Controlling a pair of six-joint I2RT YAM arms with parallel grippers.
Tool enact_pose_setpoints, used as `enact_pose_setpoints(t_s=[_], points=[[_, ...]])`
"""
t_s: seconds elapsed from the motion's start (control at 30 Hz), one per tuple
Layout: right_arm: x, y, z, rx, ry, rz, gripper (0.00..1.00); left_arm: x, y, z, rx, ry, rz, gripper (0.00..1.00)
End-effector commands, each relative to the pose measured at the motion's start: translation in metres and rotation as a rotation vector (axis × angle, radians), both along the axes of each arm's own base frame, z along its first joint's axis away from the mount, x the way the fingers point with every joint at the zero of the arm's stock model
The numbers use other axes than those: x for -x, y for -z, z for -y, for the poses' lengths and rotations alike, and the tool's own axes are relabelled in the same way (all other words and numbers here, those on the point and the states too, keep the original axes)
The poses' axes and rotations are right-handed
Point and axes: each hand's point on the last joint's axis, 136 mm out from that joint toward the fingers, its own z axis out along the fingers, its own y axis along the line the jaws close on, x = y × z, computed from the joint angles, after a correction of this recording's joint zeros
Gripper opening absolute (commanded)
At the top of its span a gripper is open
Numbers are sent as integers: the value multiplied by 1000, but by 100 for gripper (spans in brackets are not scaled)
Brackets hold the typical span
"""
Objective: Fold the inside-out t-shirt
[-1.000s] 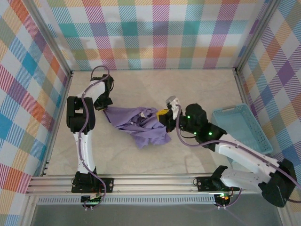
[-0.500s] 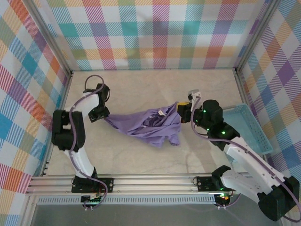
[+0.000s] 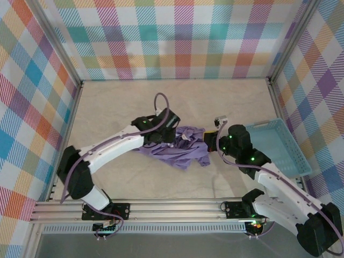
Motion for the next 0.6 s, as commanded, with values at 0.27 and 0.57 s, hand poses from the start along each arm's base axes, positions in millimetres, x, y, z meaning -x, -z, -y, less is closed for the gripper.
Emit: enact_pose_setpoints(t_s=[0.27,0.57], points=[[5,-3,7,-22,28,11,0,-5,62,42,-110,55,-115,50],[-1,-6,23,25,112,20,0,-17,93,14,-259,-32,-166,26]])
